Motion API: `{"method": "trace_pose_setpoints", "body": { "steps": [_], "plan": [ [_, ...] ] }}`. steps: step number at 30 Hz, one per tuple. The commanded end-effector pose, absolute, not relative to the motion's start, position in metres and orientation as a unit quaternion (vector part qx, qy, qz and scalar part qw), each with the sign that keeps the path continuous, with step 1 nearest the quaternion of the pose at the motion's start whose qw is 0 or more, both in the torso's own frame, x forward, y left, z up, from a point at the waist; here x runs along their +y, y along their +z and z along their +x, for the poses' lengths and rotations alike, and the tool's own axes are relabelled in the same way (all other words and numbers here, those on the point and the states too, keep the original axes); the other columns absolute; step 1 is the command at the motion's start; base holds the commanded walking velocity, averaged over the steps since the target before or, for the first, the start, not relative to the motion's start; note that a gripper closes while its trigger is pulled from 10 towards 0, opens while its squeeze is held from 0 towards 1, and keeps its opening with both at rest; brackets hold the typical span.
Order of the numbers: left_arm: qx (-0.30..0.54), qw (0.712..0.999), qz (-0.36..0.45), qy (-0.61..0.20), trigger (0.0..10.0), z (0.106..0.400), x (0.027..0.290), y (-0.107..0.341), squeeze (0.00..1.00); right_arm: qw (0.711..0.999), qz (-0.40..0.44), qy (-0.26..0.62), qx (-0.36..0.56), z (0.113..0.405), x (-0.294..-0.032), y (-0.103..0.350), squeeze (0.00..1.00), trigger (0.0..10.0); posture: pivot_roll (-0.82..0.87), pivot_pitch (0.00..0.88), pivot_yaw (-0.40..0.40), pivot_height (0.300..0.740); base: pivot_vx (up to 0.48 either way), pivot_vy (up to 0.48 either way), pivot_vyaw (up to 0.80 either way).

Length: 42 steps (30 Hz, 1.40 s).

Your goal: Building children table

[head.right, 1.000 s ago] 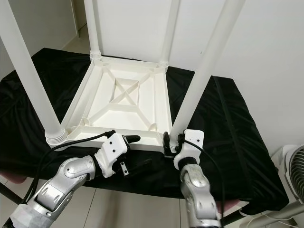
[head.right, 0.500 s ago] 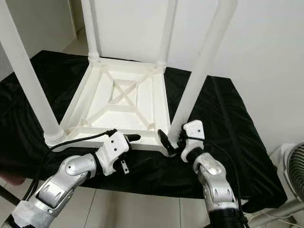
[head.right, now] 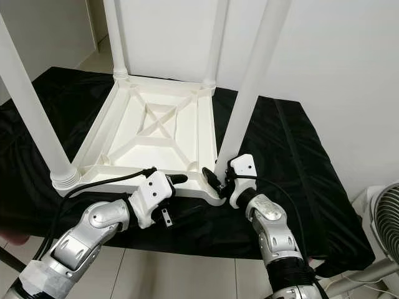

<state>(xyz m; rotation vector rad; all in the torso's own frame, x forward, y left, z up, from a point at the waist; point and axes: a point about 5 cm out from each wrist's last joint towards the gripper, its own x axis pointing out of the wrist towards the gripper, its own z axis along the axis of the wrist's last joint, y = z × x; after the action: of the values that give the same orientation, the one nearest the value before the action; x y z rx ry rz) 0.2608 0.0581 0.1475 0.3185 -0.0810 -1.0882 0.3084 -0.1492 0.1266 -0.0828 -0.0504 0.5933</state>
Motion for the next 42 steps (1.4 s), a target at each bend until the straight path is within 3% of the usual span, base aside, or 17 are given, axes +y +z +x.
{"method": "trace_pose_setpoints", "body": {
  "steps": [1, 9, 15, 16, 21, 24, 32, 33, 36, 38, 41, 42],
  "plan": [
    [-0.032, 0.824, 0.152, -0.545, 10.0, 0.256, 0.054, 0.146, 0.0, 0.958, -0.032, 0.285, -0.002, 0.306, -0.151, 0.117, 0.0, 10.0, -0.07, 0.0, -0.068, 0.74, 0.0, 0.0, 0.0],
    [-0.032, 0.825, 0.151, -0.543, 10.0, 0.257, 0.054, 0.146, 0.0, 0.974, -0.037, 0.222, -0.012, 0.309, -0.147, 0.128, 0.0, 10.0, -0.06, 0.0, -0.077, 0.74, 0.0, 0.0, 0.0],
    [-0.037, 0.833, 0.14, -0.535, 10.0, 0.257, 0.054, 0.148, 0.0, 0.994, -0.016, 0.104, -0.015, 0.304, -0.135, 0.135, 0.0, 10.0, -0.05, 0.0, -0.099, 0.74, 0.0, 0.0, 0.0],
    [-0.039, 0.836, 0.136, -0.53, 10.0, 0.258, 0.054, 0.149, 0.0, 0.999, -0.008, 0.033, -0.01, 0.299, -0.135, 0.133, 0.0, 10.0, -0.05, 0.0, -0.109, 0.74, 0.0, 0.0, 0.0],
    [-0.042, 0.841, 0.132, -0.523, 10.0, 0.259, 0.054, 0.15, 0.0, 0.999, 0.009, -0.042, 0.002, 0.286, -0.123, 0.128, 0.0, 10.0, -0.04, 0.0, -0.119, 0.74, 0.0, 0.0, 0.0],
    [-0.043, 0.841, 0.132, -0.523, 10.0, 0.259, 0.054, 0.149, 0.0, 1.0, 0.021, -0.01, -0.001, 0.284, -0.109, 0.13, 0.0, 10.0, -0.04, 0.0, -0.12, 0.74, 0.0, 0.0, 0.0],
    [-0.043, 0.838, 0.13, -0.529, 10.0, 0.257, 0.052, 0.148, 0.0, 0.999, 0.034, -0.019, -0.015, 0.284, -0.122, 0.137, 0.0, 10.0, -0.05, 0.0, -0.12, 0.74, 0.0, 0.0, 0.0],
    [-0.043, 0.838, 0.131, -0.528, 10.0, 0.258, 0.052, 0.149, 0.0, 0.999, 0.045, 0.002, -0.024, 0.283, -0.123, 0.14, 1.0, 10.0, -0.05, 0.0, -0.121, 0.74, 0.0, 0.0, 0.0],
    [-0.043, 0.838, 0.131, -0.528, 10.0, 0.258, 0.052, 0.149, 0.0, 0.998, 0.049, 0.011, -0.03, 0.283, -0.124, 0.142, 1.0, 10.0, -0.05, 0.0, -0.121, 0.74, 0.0, 0.0, 0.0],
    [-0.042, 0.837, 0.129, -0.53, 10.0, 0.257, 0.052, 0.148, 0.0, 0.995, 0.042, 0.081, -0.039, 0.285, -0.131, 0.149, 1.0, 10.0, -0.06, 0.0, -0.11, 0.74, 0.0, 0.0, 0.0],
    [-0.042, 0.837, 0.128, -0.53, 10.0, 0.257, 0.052, 0.148, 0.0, 0.994, 0.034, 0.1, -0.039, 0.286, -0.134, 0.151, 1.0, 10.0, -0.06, 0.0, -0.11, 0.74, 0.0, 0.0, 0.0],
    [-0.041, 0.836, 0.128, -0.532, 10.0, 0.256, 0.052, 0.148, 0.0, 0.993, 0.024, 0.113, -0.038, 0.286, -0.136, 0.152, 0.0, 10.0, -0.06, 0.0, -0.108, 0.74, 0.0, 0.0, 0.0]
  ]
}}
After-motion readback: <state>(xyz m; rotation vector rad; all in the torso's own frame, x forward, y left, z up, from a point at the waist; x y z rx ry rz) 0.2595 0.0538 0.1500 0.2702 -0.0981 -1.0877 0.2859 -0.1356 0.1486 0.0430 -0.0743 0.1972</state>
